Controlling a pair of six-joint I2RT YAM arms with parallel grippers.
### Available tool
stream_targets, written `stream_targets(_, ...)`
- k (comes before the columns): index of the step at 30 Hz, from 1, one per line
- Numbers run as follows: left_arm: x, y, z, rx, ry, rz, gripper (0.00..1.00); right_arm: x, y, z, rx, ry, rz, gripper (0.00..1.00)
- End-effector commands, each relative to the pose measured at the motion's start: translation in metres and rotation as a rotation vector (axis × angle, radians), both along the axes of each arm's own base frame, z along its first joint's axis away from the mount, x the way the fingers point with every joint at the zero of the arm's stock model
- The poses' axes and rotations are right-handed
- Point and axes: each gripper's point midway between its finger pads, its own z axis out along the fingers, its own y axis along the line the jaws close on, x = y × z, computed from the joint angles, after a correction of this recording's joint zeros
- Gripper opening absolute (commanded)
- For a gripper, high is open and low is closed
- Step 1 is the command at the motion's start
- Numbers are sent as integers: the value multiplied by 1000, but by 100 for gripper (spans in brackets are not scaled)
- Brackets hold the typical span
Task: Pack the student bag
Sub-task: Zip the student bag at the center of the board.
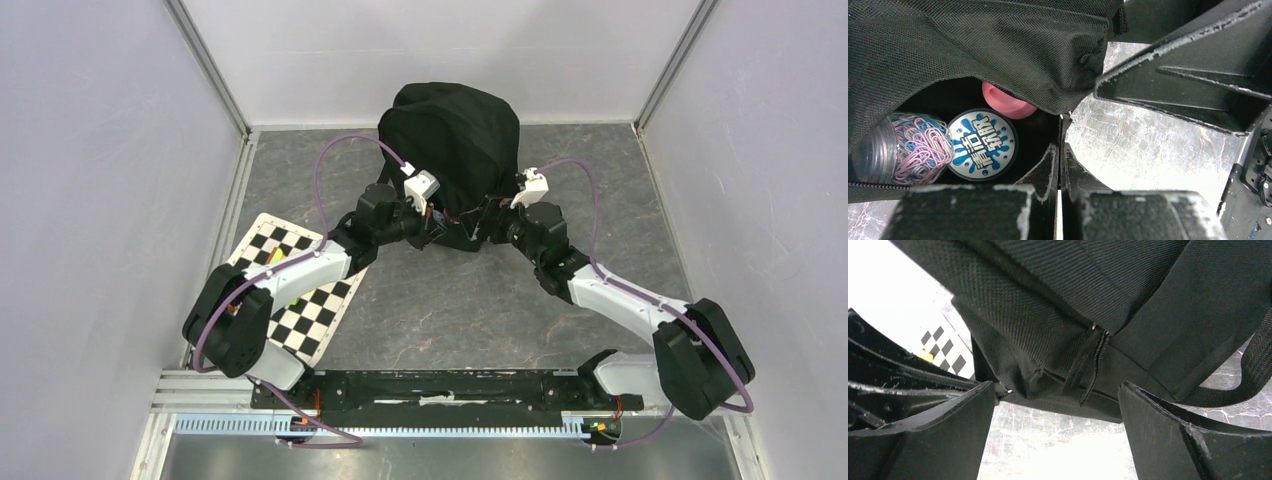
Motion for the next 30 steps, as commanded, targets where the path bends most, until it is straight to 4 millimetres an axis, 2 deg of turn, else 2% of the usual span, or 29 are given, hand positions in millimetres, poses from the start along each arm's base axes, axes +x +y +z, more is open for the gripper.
stream_targets(1, -7, -10, 48, -88, -86, -44, 2, 19, 3, 25, 83, -71, -79, 96)
stream_targets(3, -9, -11, 47, -80, -91, -47, 2, 25, 5, 21, 65, -62, -91, 91)
stream_targets(7, -11, -10, 51, -64, -108, -20, 2, 31, 11, 8, 21, -32, -89, 59)
stream_targets(12, -8, -1, 56, -32, -119, 48, 2, 32, 3, 3, 12, -40, -130, 3)
stream_targets(13, -6, 3, 55, -21, -115, 76, 2, 32, -1, 3, 6, -43, -147, 0)
stream_targets(16, 3, 20, 54, 26, -113, 179, 2, 31, -18, 4, -27, -63, -216, 0)
stream_targets(19, 3, 27, 56, 46, -116, 205, 2, 29, -33, 6, -58, -84, -269, 0)
stream_targets(25, -10, 30, 50, 58, -92, 170, 2, 26, -36, 8, -81, -92, -263, 0)
stream_targets(27, -17, 24, 49, 41, -85, 118, 2, 25, -32, 7, -72, -94, -243, 0)
stream_targets(30, -11, 30, 44, 56, -74, 168, 2, 24, -31, 4, -74, -88, -233, 0)
